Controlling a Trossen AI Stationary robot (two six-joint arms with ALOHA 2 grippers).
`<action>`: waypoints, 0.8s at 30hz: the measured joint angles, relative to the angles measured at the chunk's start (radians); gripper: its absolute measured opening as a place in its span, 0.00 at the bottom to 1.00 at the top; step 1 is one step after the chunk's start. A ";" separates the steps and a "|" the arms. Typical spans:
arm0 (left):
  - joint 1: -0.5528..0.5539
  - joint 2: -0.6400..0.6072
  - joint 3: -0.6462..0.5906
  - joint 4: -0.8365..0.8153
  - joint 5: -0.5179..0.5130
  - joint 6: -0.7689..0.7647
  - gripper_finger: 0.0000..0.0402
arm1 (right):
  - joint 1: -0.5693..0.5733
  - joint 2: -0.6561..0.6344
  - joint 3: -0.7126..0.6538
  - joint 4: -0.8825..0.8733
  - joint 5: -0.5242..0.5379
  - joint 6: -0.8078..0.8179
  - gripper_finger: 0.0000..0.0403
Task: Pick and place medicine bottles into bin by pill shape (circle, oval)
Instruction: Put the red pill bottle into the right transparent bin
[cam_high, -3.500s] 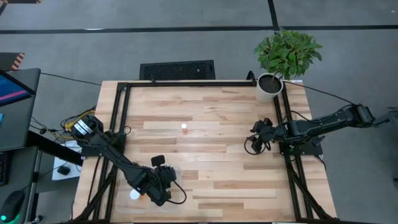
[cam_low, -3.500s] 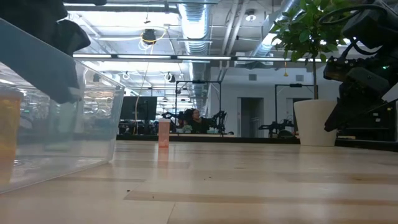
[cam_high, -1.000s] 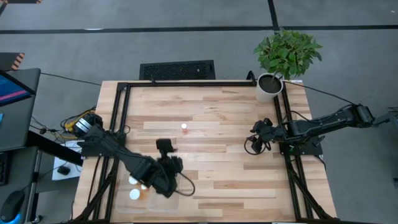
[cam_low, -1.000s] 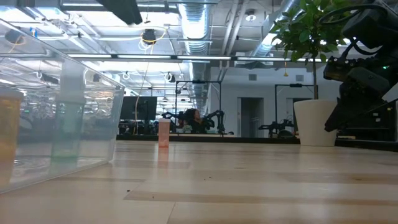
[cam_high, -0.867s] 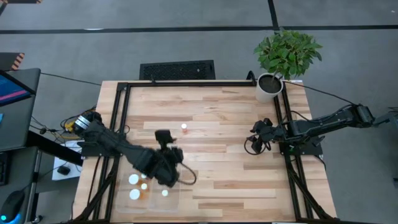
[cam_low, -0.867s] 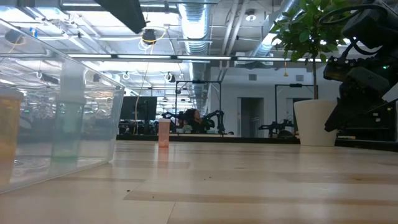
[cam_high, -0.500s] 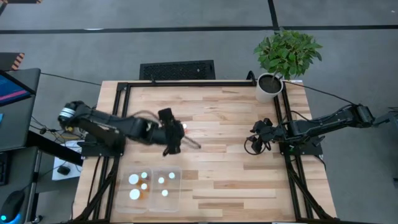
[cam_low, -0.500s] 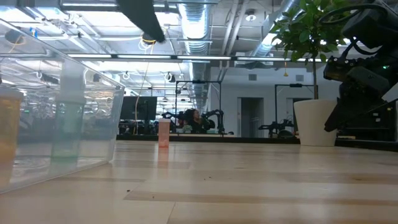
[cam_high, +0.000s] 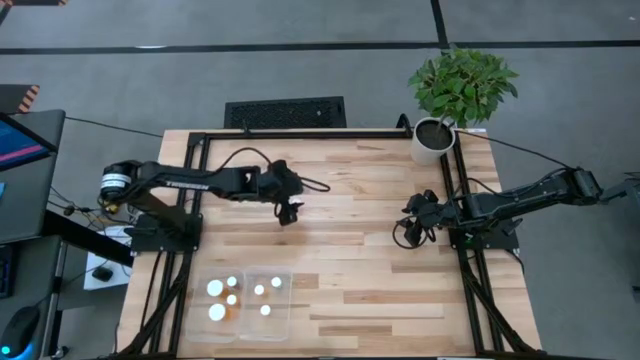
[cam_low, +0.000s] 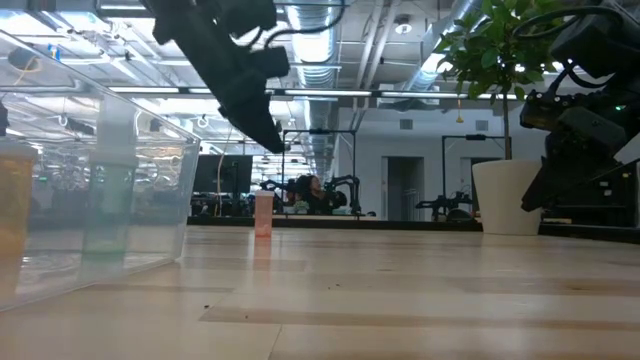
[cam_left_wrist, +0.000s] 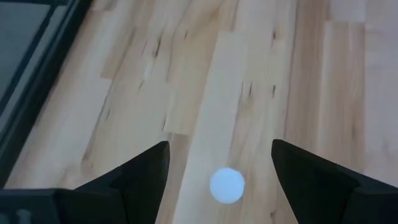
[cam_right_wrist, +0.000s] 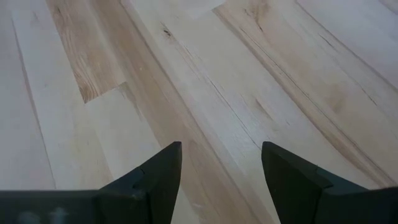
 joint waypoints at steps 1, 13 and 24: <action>0.002 0.013 0.000 0.005 0.002 0.009 0.69 | 0.000 0.000 0.000 -0.001 0.000 0.000 0.58; 0.003 0.166 -0.001 -0.007 0.035 0.030 0.69 | 0.000 0.000 0.000 -0.008 0.000 0.000 0.58; 0.009 0.156 -0.001 -0.020 0.034 0.040 0.51 | 0.000 0.000 0.000 -0.009 0.000 -0.001 0.58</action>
